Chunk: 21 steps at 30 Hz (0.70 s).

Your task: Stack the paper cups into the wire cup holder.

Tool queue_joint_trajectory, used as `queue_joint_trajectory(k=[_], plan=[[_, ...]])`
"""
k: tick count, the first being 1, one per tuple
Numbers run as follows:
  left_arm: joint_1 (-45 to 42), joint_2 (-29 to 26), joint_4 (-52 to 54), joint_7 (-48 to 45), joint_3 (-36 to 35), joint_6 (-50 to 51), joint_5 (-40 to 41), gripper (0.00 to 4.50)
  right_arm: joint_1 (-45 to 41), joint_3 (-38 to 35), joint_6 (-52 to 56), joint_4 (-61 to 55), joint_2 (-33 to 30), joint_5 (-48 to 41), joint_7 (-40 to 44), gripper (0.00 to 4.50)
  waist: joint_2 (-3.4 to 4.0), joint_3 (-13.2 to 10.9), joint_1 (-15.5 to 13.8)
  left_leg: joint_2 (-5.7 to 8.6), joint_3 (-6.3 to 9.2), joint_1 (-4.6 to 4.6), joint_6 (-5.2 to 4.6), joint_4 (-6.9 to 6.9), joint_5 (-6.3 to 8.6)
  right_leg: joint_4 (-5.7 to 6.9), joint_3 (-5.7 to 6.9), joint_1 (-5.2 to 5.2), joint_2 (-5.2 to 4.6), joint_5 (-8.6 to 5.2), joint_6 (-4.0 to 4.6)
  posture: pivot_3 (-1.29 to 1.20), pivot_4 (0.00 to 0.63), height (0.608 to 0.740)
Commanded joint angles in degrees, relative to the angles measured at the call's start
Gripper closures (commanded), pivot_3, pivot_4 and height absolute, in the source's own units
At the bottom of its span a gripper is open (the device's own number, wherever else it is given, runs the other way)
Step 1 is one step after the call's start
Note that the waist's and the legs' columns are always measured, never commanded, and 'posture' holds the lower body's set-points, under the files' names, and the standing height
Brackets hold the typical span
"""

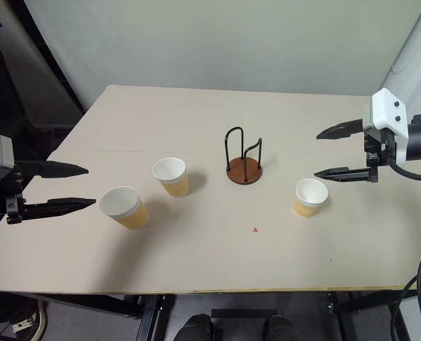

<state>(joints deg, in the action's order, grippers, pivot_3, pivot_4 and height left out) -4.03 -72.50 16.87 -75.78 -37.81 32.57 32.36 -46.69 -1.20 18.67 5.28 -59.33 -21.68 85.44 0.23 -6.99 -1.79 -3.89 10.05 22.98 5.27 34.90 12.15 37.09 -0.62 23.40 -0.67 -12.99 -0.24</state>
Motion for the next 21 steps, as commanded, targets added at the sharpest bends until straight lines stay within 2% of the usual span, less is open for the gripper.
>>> queue_joint_trajectory(k=[1, 5, 9, 13, 17, 21], plan=[[-0.7, -0.1, 0.7, 0.4, -0.8, 0.0, 0.4, 1.46, -0.6, -1.3, -0.1, -1.4, -0.7, -0.4, -0.5, 0.36, 0.00, 0.0, 0.0, 0.00, 0.00, 0.00, 0.00, 0.00, 0.00, 0.00, 0.00, 0.00, 0.00, 0.00, 0.00, 0.00, 0.150, 0.740], [-1.4, 0.2, 0.3, 1.4, -0.4, -0.7, 0.1, 1.46, -0.6, -1.3, -0.3, -1.0, -0.3, 0.0, -1.2, 0.36, 0.00, 0.0, 0.0, 0.00, 0.00, 0.00, 0.00, 0.00, 0.00, 0.00, 0.00, 0.00, 0.00, 0.00, 0.00, 0.00, 0.150, 0.740], [-6.9, 2.9, -0.3, 8.3, 4.4, -1.6, -0.6, 1.46, 0.3, 0.7, 1.6, -2.3, 3.8, 2.4, -8.0, 0.36, 0.02, 0.0, 0.0, -0.01, 0.01, -0.03, 0.00, 0.04, 0.00, 0.01, 0.00, -0.02, 0.00, 0.02, -0.02, 0.00, 0.150, 0.740], [-17.4, 8.9, -3.0, 20.9, 16.3, -3.3, -7.8, 1.46, 1.2, 6.2, 13.3, -5.8, 11.3, 7.0, -20.2, 0.36, 0.04, 0.0, 0.0, -0.06, 0.02, -0.26, -0.02, 0.15, -0.01, 0.07, -0.02, -0.17, -0.07, 0.08, -0.11, 0.00, 0.150, 0.740], [-20.7, 12.7, -1.7, 23.8, 22.4, -1.7, -8.6, 1.46, -0.1, 6.6, 27.4, -8.9, 18.9, 4.1, -28.3, 0.36, 0.06, 0.0, 0.0, -0.06, -0.01, -0.06, -0.06, 0.15, -0.04, 0.03, -0.01, 0.13, -0.29, 0.43, -0.19, 0.00, 0.150, 0.740], [-21.9, 14.4, -0.9, 25.0, 25.0, -0.8, -8.3, 1.46, -2.7, 6.6, 38.6, -8.5, 27.2, 3.3, -36.9, 0.36, 0.06, 0.0, 0.3, -0.06, -0.01, 0.06, 0.10, 0.17, -0.12, 0.01, 0.00, 0.33, -0.25, 0.53, -0.36, 0.00, 0.150, 0.740]])
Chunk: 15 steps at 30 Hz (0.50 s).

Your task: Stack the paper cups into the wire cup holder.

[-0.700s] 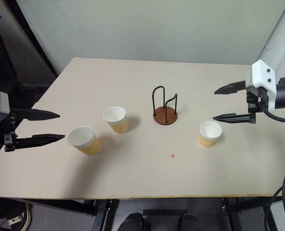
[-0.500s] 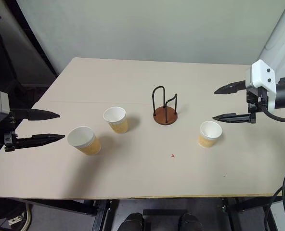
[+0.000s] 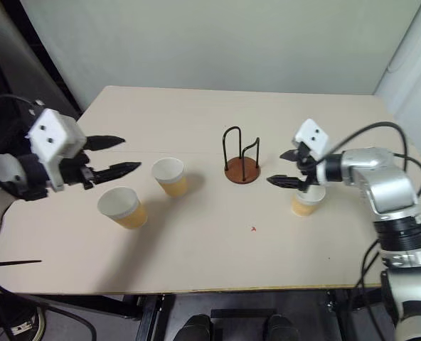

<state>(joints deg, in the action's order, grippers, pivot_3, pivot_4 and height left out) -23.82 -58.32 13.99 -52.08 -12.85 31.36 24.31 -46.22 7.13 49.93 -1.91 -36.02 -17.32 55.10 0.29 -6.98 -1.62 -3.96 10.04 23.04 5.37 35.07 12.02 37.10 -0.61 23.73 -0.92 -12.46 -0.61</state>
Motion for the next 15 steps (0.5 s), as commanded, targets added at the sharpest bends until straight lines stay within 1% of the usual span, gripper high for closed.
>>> queue_joint_trajectory(k=[1, 5, 8, 11, 15], plan=[[-2.4, 0.5, 2.0, 1.6, 0.6, 0.5, -0.4, 1.46, -3.7, -1.6, 8.5, -0.4, 5.9, -0.7, -8.7, 0.36, 0.00, 0.0, 0.1, -0.01, 0.01, -0.01, 0.02, -0.02, 0.00, 0.00, 0.01, 0.05, 0.10, 0.10, -0.17, 0.00, 0.150, 0.740], [-4.4, 1.8, 1.8, 3.1, 2.4, 0.9, -0.8, 1.46, -4.9, -1.7, 8.9, 3.9, 12.0, 0.2, -14.7, 0.36, 0.00, 0.0, -0.1, -0.03, 0.07, 0.09, 0.19, -0.06, 0.11, 0.00, 0.03, 0.22, 0.09, 0.09, -0.21, 0.00, 0.150, 0.740], [-5.1, 3.0, 2.5, 3.8, 3.3, 1.5, -1.0, 1.46, -5.2, -1.4, 6.2, 8.4, 16.6, 1.4, -18.7, 0.36, 0.00, 0.0, -0.2, -0.03, 0.09, 0.12, 0.27, -0.04, 0.16, -0.02, 0.02, 0.23, 0.06, 0.06, -0.17, 0.00, 0.150, 0.740], [-4.9, 3.3, 3.7, 4.2, 3.3, 2.3, -0.7, 1.46, -6.5, -2.7, 3.9, 13.3, 19.8, 1.8, -21.6, 0.36, 0.01, 0.0, -0.2, -0.02, 0.08, 0.15, 0.31, -0.02, 0.18, 0.00, 0.01, 0.29, 0.02, 0.06, -0.15, 0.00, 0.150, 0.740], [-4.7, 3.5, 4.7, 4.8, 3.1, 3.3, -0.7, 1.46, -9.4, -4.3, -1.9, 20.5, 22.9, 2.5, -24.8, 0.36, 0.01, 0.0, -0.2, -0.02, 0.08, 0.15, 0.32, -0.04, 0.19, 0.07, 0.02, 0.35, 0.02, -0.02, -0.02, 0.00, 0.150, 0.740]])
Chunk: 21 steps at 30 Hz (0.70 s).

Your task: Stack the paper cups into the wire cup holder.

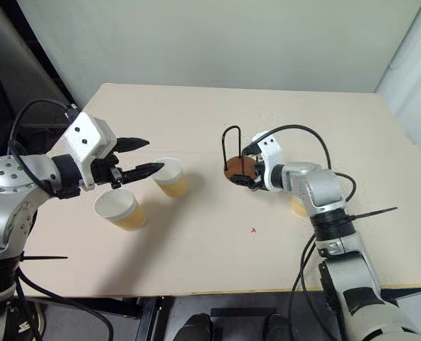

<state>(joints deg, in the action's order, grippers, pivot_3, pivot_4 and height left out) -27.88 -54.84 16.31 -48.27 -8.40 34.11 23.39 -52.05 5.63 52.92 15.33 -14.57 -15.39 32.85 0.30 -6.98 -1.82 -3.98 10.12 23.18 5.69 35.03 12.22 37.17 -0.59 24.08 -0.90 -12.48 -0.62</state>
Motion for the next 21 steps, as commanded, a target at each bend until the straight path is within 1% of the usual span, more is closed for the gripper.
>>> queue_joint_trajectory(k=[1, 5, 6, 8, 14, 17, 18, 20, 21], plan=[[-0.6, 0.1, 2.7, 1.1, -1.4, 0.8, 0.3, 1.46, -4.4, -3.2, -6.2, 5.1, 2.0, 0.7, -3.2, 0.36, 0.00, 0.0, 0.0, 0.00, 0.00, 0.00, 0.01, -0.02, 0.01, 0.04, -0.01, 0.06, 0.00, -0.03, 0.05, 0.00, 0.150, 0.740], [-0.5, 0.2, 3.6, 1.5, -1.4, 1.5, 0.3, 1.46, -6.4, -3.7, -9.5, 9.2, 3.4, 1.3, -4.1, 0.36, 0.00, 0.0, 0.0, -0.01, 0.00, 0.01, 0.03, -0.06, 0.02, 0.15, 0.00, 0.14, 0.00, -0.04, 0.07, 0.00, 0.150, 0.740], [-0.6, 0.2, 3.6, 1.6, -1.3, 1.5, 0.2, 1.42, -6.5, -3.4, -10.1, 9.6, 3.6, 1.5, -3.9, 0.55, 0.00, 0.0, 0.0, -0.01, 0.00, 0.01, 0.06, -0.05, 0.04, 0.18, 0.01, 0.15, 0.00, -0.07, 0.11, 0.00, 0.150, 0.740], [-0.7, 0.2, 3.7, 1.7, -1.2, 1.7, 0.2, 1.41, -6.6, -3.0, -10.9, 9.9, 3.9, 1.6, -3.7, 1.00, 0.00, 0.0, 0.0, -0.01, 0.00, 0.01, 0.13, -0.05, 0.08, 0.18, 0.01, 0.16, 0.00, -0.08, 0.13, 0.00, 0.150, 0.740], [-0.9, -0.1, 3.6, 1.5, -1.1, 1.9, 0.0, 1.41, -6.1, -2.8, -10.5, 8.6, 3.3, 1.7, -3.1, 3.18, 0.00, 0.0, 0.0, -0.01, 0.00, 0.04, 0.20, -0.05, 0.12, 0.17, 0.01, 0.18, 0.00, -0.07, 0.13, 0.00, 0.150, 0.740], [-1.0, -0.7, 3.6, -0.4, -0.6, 1.7, 0.6, 1.41, -5.4, -2.2, -9.6, 7.3, 2.2, 1.8, -2.0, 4.37, 0.00, 0.0, -0.1, -0.01, 0.00, 0.04, 0.22, -0.04, 0.14, 0.17, 0.01, 0.18, 0.00, -0.08, 0.13, 0.00, 0.150, 0.740], [-0.8, -1.3, 4.1, -2.1, -0.6, 1.8, 1.6, 1.41, -4.6, -1.3, -8.9, 5.8, 1.4, 1.8, -0.8, 4.47, -0.04, 0.0, -0.1, -0.01, 0.00, 0.04, 0.24, -0.04, 0.15, 0.18, 0.01, 0.18, 0.00, -0.08, 0.13, 0.00, 0.150, 0.740], [0.0, -3.2, 5.3, -7.1, -1.1, 1.8, 4.2, 1.41, -1.6, 1.2, -7.0, 0.4, -1.2, 1.1, 3.4, 4.47, -0.06, 0.0, -0.1, -0.02, 0.00, 0.04, 0.29, -0.04, 0.18, 0.16, 0.01, 0.16, 0.01, -0.09, 0.16, 0.00, 0.150, 0.740], [0.4, -4.4, 5.7, -9.9, -1.5, 1.7, 5.6, 1.41, 0.9, 2.7, -6.5, -3.7, -3.2, 0.1, 6.8, 4.47, -0.06, 0.0, -0.2, -0.02, -0.01, 0.05, 0.31, -0.04, 0.19, 0.17, 0.03, 0.15, 0.02, -0.10, 0.17, 0.00, 0.150, 0.740]])
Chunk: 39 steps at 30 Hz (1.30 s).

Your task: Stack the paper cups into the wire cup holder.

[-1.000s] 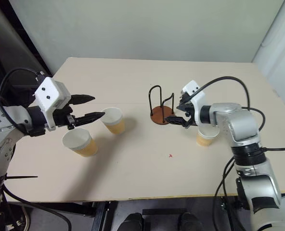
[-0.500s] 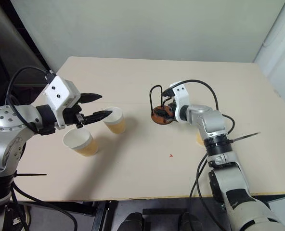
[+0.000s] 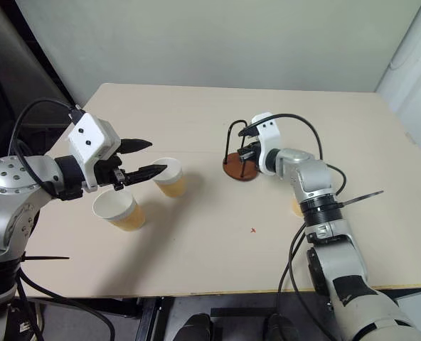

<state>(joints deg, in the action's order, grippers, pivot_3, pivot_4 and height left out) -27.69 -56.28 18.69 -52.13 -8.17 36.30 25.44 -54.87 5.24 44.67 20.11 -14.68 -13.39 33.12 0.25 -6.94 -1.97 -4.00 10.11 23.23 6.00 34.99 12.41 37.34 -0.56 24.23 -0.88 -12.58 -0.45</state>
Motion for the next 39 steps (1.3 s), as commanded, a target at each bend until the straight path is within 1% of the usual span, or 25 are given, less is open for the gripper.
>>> queue_joint_trajectory(k=[1, 3, 4, 6, 7, 8, 11, 14, 15, 20, 22, 24, 25, 29, 31, 32, 35, 36, 39], plan=[[0.5, -3.8, 3.5, -7.8, -2.0, -0.6, 4.4, 1.41, 5.3, 4.0, 2.1, -11.3, -4.5, -2.5, 8.8, 4.47, 0.00, 0.0, -0.1, 0.00, 0.00, 0.01, 0.05, 0.01, 0.03, -0.01, 0.00, 0.00, 0.01, 0.00, 0.00, 0.00, 0.150, 0.740], [1.3, -5.5, 4.1, -12.4, -3.0, -1.1, 7.2, 1.41, 9.9, 6.3, 2.4, -18.8, -9.0, -4.4, 14.8, 4.47, 0.00, 0.0, -0.2, 0.00, -0.03, 0.04, 0.10, 0.07, 0.00, -0.03, 0.01, -0.03, 0.13, -0.01, 0.00, 0.00, 0.150, 0.740], [1.6, -6.0, 4.3, -13.7, -3.4, -1.3, 8.0, 1.41, 11.2, 6.8, 2.4, -21.0, -10.4, -4.9, 16.5, 4.47, -0.02, 0.0, -0.2, 0.00, -0.05, 0.05, 0.13, 0.06, -0.01, -0.07, 0.00, -0.04, 0.13, -0.01, 0.00, 0.00, 0.150, 0.740], [2.8, -7.8, 5.1, -18.2, -3.4, -2.0, 9.9, 1.41, 16.9, 7.6, 0.1, -29.2, -16.9, -7.7, 24.6, 4.47, -0.03, 0.0, -0.3, 0.00, -0.06, 0.07, 0.18, 0.09, -0.03, -0.12, -0.01, -0.09, 0.14, -0.02, -0.02, 0.00, 0.150, 0.740], [3.2, -8.3, 5.2, -19.6, -3.3, -2.4, 10.3, 1.41, 18.7, 7.8, -0.5, -31.8, -19.2, -8.6, 27.1, 4.47, -0.03, 0.0, -0.3, 0.00, -0.08, 0.09, 0.19, 0.08, -0.04, -0.17, -0.01, -0.14, 0.16, -0.02, -0.03, 0.00, 0.150, 0.740], [3.4, -8.7, 5.4, -20.6, -3.0, -2.6, 10.5, 1.41, 20.3, 8.1, -1.2, -33.6, -21.6, -9.1, 29.4, 4.47, -0.04, 0.0, -0.3, 0.00, -0.09, 0.10, 0.19, 0.10, -0.04, -0.19, -0.01, -0.21, 0.16, -0.05, -0.07, 0.00, 0.150, 0.740], [3.4, -8.8, 5.9, -21.8, -1.8, -3.1, 10.6, 1.41, 22.9, 8.4, -2.8, -35.9, -25.9, -9.5, 33.2, 4.47, -0.06, 0.0, -0.3, 0.00, -0.27, -0.13, 0.10, 0.14, 0.00, -0.22, -0.17, -0.50, 0.19, -0.09, -0.10, 0.00, 0.150, 0.740], [2.8, -8.3, 6.5, -22.0, -0.8, -2.9, 10.7, 1.41, 24.2, 8.5, -4.2, -36.8, -27.7, -9.6, 35.1, 4.47, -0.09, 0.0, -0.2, 0.00, -0.55, -0.28, -0.10, 0.14, -0.06, -0.24, -0.53, -0.62, 0.27, -0.15, -0.02, 0.00, 0.150, 0.740], [2.8, -8.2, 6.6, -22.1, -0.7, -2.9, 10.7, 1.41, 24.3, 8.5, -4.4, -37.0, -27.9, -9.6, 35.3, 4.47, -0.09, 0.0, -0.2, 0.00, -0.81, -0.31, -0.21, 0.14, -0.14, -0.25, -0.89, -0.69, 0.36, -0.18, -0.08, 0.00, 0.150, 0.740], [3.5, -8.4, 6.9, -22.6, -0.3, -3.2, 10.6, 1.41, 24.4, 9.5, -6.6, -36.0, -27.8, -7.7, 35.0, 4.47, -0.09, 0.0, 0.1, 0.03, -1.44, -0.53, -0.39, 0.21, -0.22, -0.26, -1.19, -0.91, 0.49, -0.17, -0.23, 0.00, 0.150, 0.740], [3.9, -8.5, 6.7, -22.4, -0.4, -3.3, 10.2, 1.41, 24.3, 10.4, -7.4, -35.3, -28.2, -6.4, 34.7, 4.47, -0.11, 0.1, 0.2, 0.03, -1.50, -0.84, -0.45, 0.24, -0.20, -0.26, -1.26, -0.86, 0.49, -0.17, -0.23, 0.00, 0.150, 0.740], [4.2, -8.5, 6.7, -22.3, -0.5, -3.4, 10.1, 1.41, 24.2, 10.8, -7.6, -35.0, -28.2, -6.0, 34.8, 3.92, -0.13, 0.1, 0.2, 0.03, -1.50, -0.86, -0.59, 0.23, -0.12, -0.27, -1.29, -0.83, 0.49, -0.18, -0.24, 0.00, 0.150, 0.740], [4.3, -8.5, 6.7, -22.2, -0.5, -3.5, 10.0, 1.41, 24.2, 10.8, -7.7, -34.9, -28.2, -5.9, 34.9, 3.74, -0.13, 0.1, 0.2, 0.03, -1.50, -0.85, -0.63, 0.22, -0.09, -0.27, -1.30, -0.81, 0.49, -0.19, -0.26, 0.00, 0.150, 0.740], [4.7, -8.4, 7.0, -21.8, -1.0, -3.3, 10.2, 1.41, 24.6, 10.9, -9.0, -36.5, -32.3, -6.0, 38.9, 2.42, -0.12, 0.1, 0.2, 0.02, -1.50, -0.51, -0.69, 0.22, -0.06, -0.25, -1.33, -0.46, 0.47, -0.18, -0.34, 0.00, 0.150, 0.740], [5.1, -8.3, 6.8, -21.8, -1.2, -3.6, 10.2, 1.41, 25.4, 10.3, -10.3, -37.9, -35.8, -6.4, 42.3, 1.70, -0.12, 0.1, 0.0, 0.01, -1.50, -0.32, -0.68, 0.25, -0.06, -0.25, -1.34, -0.34, 0.46, -0.14, -0.41, 0.00, 0.150, 0.740], [5.4, -8.3, 6.5, -21.7, -1.5, -3.7, 10.1, 1.41, 26.2, 9.4, -12.4, -38.5, -38.7, -5.8, 44.1, 1.39, -0.13, 0.1, -0.1, 0.02, -1.50, -0.25, -0.67, 0.31, -0.05, -0.27, -1.33, -0.33, 0.44, -0.13, -0.43, 0.00, 0.150, 0.740], [5.7, -8.1, 5.2, -21.4, -4.4, -3.9, 11.3, 1.41, 27.1, 3.2, -18.0, -38.4, -47.8, -5.8, 48.9, 0.28, -0.10, 0.0, -0.3, 0.02, -1.53, -0.08, -0.65, 0.59, 0.16, -0.31, -1.29, -0.33, 0.44, -0.19, -0.53, 0.00, 0.150, 0.740], [5.6, -7.9, 4.9, -21.4, -5.4, -3.8, 12.1, 1.41, 26.9, 0.9, -18.2, -38.2, -49.6, -7.3, 50.0, 0.02, -0.08, 0.0, -0.3, 0.02, -1.56, -0.01, -0.67, 0.76, 0.27, -0.30, -1.29, -0.32, 0.44, -0.21, -0.58, 0.00, 0.150, 0.740], [5.8, -7.6, 4.4, -21.2, -7.9, -3.5, 13.9, 1.41, 24.9, -4.7, -17.8, -36.6, -52.9, -11.0, 52.3, 0.02, -0.11, 0.1, -0.2, 0.02, -1.75, -0.01, -0.77, 0.94, 0.44, -0.30, -1.35, -0.37, 0.45, -0.25, -0.64, 0.00, 0.150, 0.740]])
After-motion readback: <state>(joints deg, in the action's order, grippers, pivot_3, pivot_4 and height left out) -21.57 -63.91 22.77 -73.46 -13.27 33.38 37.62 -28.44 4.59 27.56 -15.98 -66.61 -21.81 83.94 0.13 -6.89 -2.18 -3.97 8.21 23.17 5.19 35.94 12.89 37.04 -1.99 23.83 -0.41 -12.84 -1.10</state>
